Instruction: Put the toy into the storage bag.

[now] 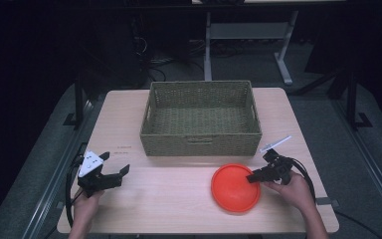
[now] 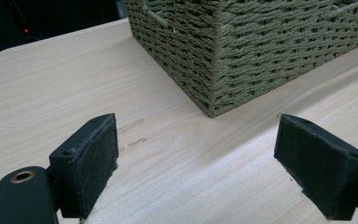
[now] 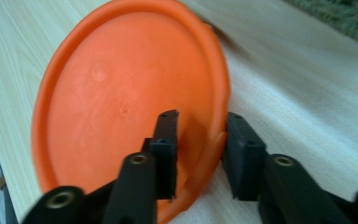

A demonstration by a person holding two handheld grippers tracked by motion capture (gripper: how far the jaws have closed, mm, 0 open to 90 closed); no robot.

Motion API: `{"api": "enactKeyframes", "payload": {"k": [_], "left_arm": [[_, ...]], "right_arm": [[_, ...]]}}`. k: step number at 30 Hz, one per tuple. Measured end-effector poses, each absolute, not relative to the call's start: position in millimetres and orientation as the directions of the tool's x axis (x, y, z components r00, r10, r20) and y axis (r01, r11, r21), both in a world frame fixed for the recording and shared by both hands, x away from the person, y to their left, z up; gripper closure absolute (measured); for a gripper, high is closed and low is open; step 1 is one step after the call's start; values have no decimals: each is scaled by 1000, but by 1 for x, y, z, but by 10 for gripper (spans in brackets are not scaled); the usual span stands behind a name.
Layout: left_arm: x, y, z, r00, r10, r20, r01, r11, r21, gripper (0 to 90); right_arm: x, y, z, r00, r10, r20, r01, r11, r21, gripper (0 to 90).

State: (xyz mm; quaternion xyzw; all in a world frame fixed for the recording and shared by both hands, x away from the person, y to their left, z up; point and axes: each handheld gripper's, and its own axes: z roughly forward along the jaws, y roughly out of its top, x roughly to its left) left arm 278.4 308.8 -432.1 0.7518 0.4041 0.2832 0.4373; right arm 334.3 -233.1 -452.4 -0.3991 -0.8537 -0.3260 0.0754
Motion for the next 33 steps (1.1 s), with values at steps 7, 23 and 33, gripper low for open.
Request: {"api": "enactKeyframes", "payload": {"k": [7,23,33], "left_arm": [[278,308,-433,519,850,85,353,-304,885,130],[278,310,-435,508,857,89,359,-304,882,130],[278,309,-435,510,856,86,362,-304,881,130]], "right_arm": [[324,-239,-436,-654,619,434,735,386,557,809],[316,-228,-396,-686,592,423,694,358,625,818],[322,-226,-380,-694,570,439,686,339,644,818]]}}
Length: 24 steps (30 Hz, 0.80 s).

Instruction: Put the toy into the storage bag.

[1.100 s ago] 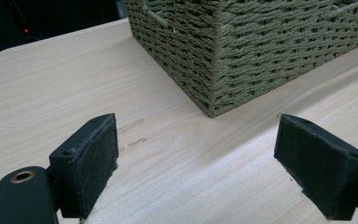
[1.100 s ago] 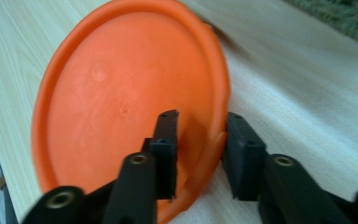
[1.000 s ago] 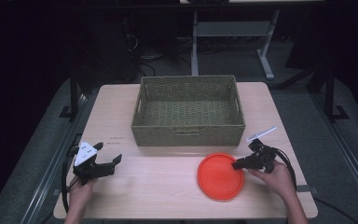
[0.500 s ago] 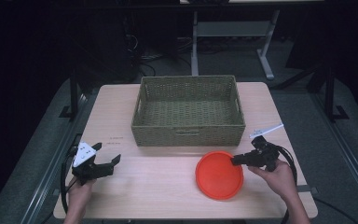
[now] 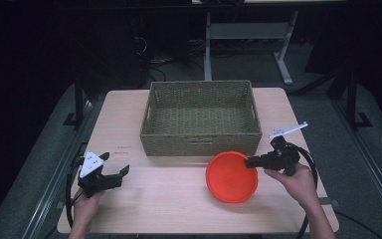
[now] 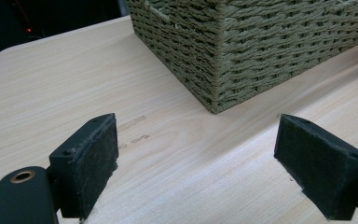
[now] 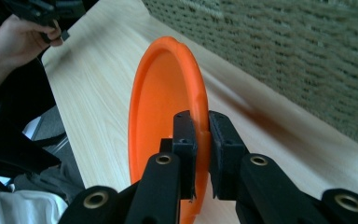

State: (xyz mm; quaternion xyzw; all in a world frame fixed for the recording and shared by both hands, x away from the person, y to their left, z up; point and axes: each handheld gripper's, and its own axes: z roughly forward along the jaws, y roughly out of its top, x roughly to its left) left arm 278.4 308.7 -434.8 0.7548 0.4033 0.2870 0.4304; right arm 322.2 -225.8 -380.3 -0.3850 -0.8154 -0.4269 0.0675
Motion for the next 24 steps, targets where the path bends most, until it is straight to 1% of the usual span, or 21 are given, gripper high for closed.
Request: {"api": "enactKeyframes", "payload": {"k": [4,9,16,24], "left_arm": [[278,308,-434,509,855,97,353,-311,883,130],[278,308,-434,507,858,84,358,-298,885,130],[278,307,-434,514,852,98,352,-314,882,130],[277,302,-434,525,842,128,338,-344,876,130]], "right_arm": [[326,-220,-369,-700,568,432,679,343,649,818],[329,-217,-357,-705,562,433,672,335,660,818],[334,-215,-333,-715,564,412,655,336,677,818],[339,-213,-316,-717,552,426,654,320,686,818]]}}
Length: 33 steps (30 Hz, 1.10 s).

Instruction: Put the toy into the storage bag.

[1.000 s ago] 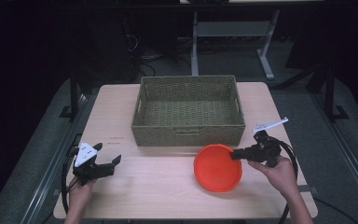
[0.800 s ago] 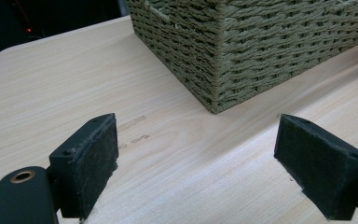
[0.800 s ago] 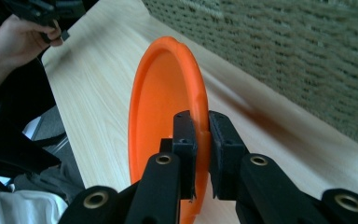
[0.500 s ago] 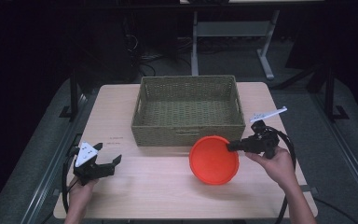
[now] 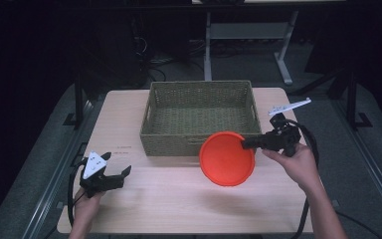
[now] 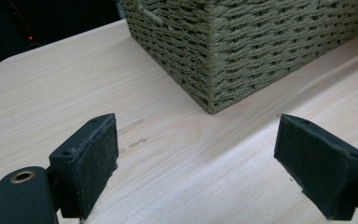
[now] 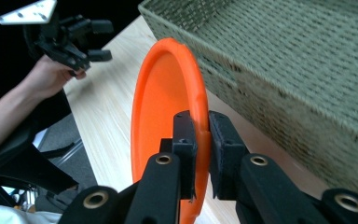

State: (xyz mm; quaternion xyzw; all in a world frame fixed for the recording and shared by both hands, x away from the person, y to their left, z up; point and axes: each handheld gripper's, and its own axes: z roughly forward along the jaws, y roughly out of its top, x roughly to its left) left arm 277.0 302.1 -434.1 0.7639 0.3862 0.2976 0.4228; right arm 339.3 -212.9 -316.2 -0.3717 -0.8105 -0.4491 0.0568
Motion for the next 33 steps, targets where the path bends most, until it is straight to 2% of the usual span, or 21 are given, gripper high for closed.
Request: {"api": "enactKeyframes", "payload": {"k": [33], "left_arm": [[278,302,-437,532,834,146,336,-366,868,130]], "right_arm": [[380,-192,-256,-721,569,396,639,324,698,817]]}}
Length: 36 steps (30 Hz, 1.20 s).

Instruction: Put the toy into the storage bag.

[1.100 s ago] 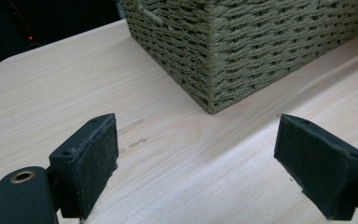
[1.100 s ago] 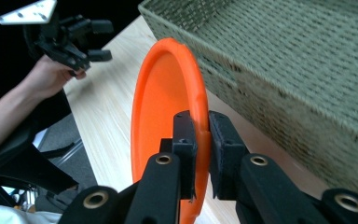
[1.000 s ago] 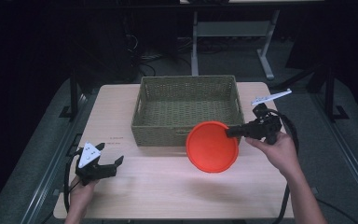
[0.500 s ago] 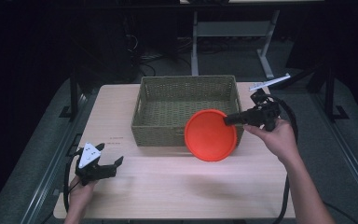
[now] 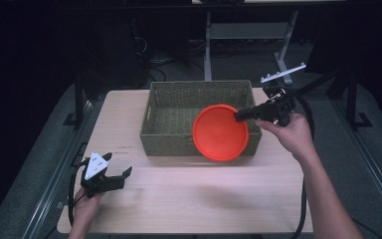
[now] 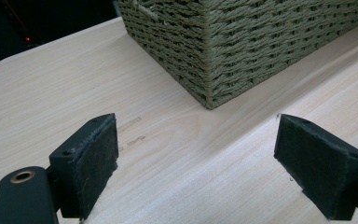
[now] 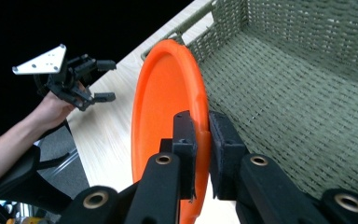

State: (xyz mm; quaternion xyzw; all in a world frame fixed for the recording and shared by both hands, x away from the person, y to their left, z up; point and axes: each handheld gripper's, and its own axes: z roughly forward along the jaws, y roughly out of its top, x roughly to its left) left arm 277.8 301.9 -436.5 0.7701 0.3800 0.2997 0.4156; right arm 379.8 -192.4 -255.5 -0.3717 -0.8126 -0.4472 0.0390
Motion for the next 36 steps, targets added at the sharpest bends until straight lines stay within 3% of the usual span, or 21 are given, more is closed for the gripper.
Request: {"api": "enactKeyframes", "payload": {"k": [20,36], "left_arm": [[278,305,-436,528,839,132,335,-349,875,130],[277,307,-436,529,837,141,327,-354,876,130]], "right_arm": [[419,-180,-221,-693,605,393,651,290,702,817],[460,-167,-243,-617,669,414,716,259,648,817]]}}
